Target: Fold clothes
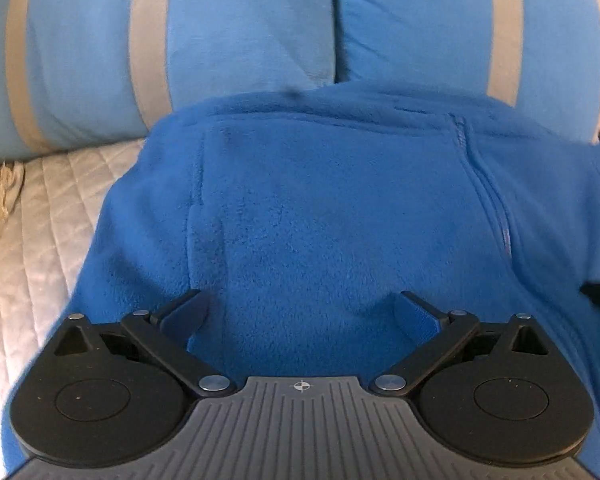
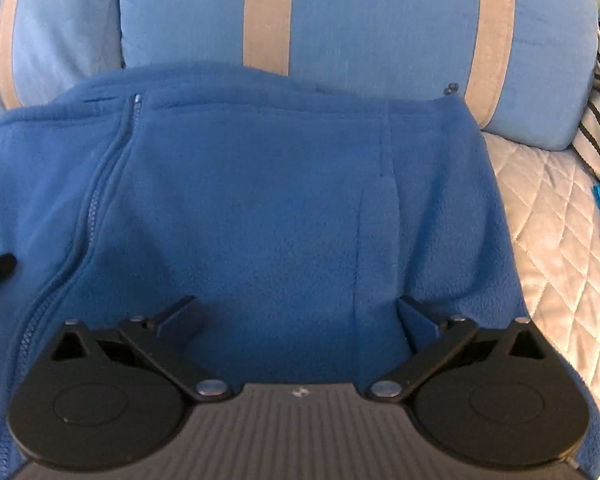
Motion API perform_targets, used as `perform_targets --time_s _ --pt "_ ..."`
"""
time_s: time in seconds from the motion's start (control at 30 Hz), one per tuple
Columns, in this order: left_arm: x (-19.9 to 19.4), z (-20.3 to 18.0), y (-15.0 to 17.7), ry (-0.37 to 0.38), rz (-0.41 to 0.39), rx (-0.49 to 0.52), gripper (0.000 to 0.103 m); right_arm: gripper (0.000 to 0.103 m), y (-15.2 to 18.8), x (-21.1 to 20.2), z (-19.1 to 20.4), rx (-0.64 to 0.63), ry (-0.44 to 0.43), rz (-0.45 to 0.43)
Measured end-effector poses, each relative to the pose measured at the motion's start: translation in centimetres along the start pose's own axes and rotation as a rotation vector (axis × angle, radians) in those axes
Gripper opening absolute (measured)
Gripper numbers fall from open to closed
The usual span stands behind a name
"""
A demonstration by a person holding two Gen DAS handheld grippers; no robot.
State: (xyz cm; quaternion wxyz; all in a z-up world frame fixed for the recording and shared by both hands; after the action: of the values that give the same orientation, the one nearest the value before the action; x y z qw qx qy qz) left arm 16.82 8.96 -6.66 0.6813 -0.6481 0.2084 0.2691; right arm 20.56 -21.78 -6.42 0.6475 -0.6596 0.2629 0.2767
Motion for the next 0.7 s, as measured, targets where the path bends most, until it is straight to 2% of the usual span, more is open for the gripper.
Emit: perform_targets --time_s 0.43,0.57,0.63,0.7 --pt "-1.6 -0.4 0.2 -0.016 -0.09 0.018 0.102 0.102 0.6 -0.7 0.3 -0.017 0.0 -0.076" --pt "-2.2 0.0 -0.9 -0.01 -0.104 -0.039 0.102 0.102 -0.1 -1.8 0.1 -0.008 -0.01 -0.092" --pt "-2.6 0.5 -2.0 -0.013 -0.129 -0.083 0.102 0.102 -0.9 -2.5 0.1 0.021 -0.025 -0.129" --pt "-3.3 0.5 -3.2 -0.039 -0.175 -0.078 0.102 0.102 -2.2 -3.2 -0.3 0.064 -0.034 -0.177"
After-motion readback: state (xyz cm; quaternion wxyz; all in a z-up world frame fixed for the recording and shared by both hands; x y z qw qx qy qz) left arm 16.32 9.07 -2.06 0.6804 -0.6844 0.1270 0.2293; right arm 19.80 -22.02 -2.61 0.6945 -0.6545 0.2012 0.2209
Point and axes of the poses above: each gripper's, at about its wrist camera, not at the fingertips, and x roughly the way its jaws point, z to its left, y to its underside, the point moved 4 cm from there along x, roughly the way its jaws point, and after that the axes turned 9 degrees about -z, right-handed, at the moved point
